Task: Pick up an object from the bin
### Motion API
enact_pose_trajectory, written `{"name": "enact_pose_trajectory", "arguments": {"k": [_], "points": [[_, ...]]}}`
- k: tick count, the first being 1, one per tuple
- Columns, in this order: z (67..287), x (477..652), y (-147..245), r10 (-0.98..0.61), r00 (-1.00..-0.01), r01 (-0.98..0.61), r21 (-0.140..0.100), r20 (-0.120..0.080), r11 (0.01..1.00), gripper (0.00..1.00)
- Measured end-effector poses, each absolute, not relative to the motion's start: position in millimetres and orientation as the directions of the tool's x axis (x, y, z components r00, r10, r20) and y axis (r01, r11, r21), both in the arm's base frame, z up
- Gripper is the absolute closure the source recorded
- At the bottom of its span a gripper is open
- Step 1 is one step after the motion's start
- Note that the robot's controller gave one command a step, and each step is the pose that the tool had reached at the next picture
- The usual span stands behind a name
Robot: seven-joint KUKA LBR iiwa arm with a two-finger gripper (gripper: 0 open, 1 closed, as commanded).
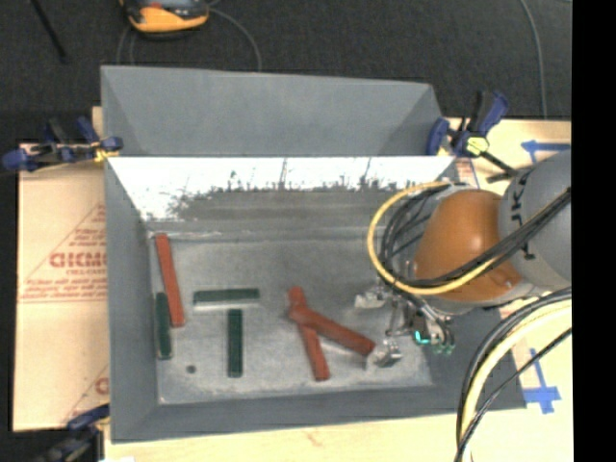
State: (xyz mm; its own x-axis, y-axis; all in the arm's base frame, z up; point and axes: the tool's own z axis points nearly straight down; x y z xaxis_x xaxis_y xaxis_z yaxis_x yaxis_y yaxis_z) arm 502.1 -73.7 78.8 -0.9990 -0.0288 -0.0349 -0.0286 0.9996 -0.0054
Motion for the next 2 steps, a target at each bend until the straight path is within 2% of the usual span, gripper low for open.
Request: {"name": "enact_pose_trajectory", "arguments": {"k": [1, 2], "points": [[79.0, 493.9, -73.3, -0.032, -0.999, -0.032, -0.001, 0.004, 0.999, 1.00], [78.7, 502.0, -73.6, -0.030, -0.999, -0.030, -0.005, -0.035, 1.000, 0.00]]}}
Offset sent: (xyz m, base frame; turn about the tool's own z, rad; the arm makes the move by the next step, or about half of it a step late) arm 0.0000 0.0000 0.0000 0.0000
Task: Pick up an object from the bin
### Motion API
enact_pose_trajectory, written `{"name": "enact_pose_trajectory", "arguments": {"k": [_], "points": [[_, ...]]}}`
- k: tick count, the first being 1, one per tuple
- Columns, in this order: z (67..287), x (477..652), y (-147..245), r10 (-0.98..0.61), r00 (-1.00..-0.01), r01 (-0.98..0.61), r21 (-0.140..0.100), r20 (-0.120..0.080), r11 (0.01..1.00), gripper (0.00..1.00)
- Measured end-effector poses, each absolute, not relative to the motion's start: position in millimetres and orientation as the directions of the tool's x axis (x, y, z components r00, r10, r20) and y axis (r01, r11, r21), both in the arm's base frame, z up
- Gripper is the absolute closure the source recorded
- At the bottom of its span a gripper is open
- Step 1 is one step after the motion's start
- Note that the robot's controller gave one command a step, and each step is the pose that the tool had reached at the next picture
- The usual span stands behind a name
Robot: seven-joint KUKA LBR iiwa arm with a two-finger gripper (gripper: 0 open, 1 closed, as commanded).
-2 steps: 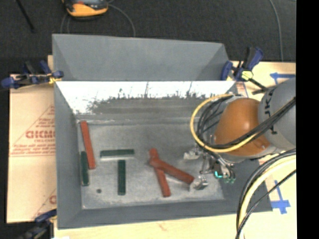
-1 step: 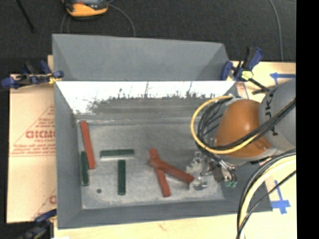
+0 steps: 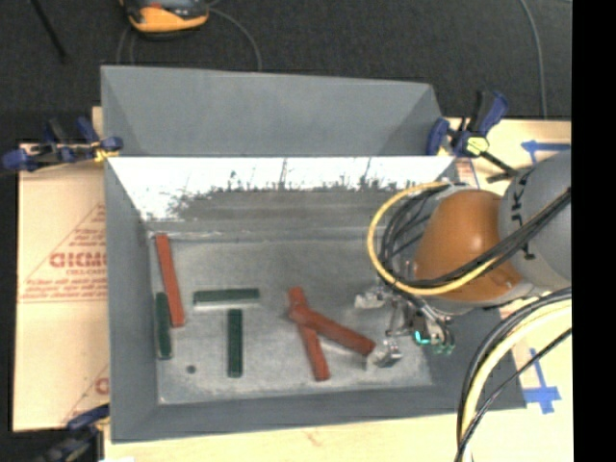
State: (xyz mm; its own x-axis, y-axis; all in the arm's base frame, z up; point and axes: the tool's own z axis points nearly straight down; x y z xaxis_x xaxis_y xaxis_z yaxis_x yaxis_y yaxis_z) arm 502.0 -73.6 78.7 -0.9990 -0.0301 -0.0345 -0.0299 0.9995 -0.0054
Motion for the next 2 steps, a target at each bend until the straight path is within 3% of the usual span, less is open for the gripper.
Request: {"name": "enact_pose_trajectory", "arguments": {"k": [1, 2], "points": [[79.0, 494.3, -73.3, -0.033, -0.999, -0.033, -0.001, 0.003, 0.999, 1.00], [78.6, 501.8, -73.6, -0.032, -0.999, -0.031, -0.005, -0.034, 0.999, 0.00]]}}
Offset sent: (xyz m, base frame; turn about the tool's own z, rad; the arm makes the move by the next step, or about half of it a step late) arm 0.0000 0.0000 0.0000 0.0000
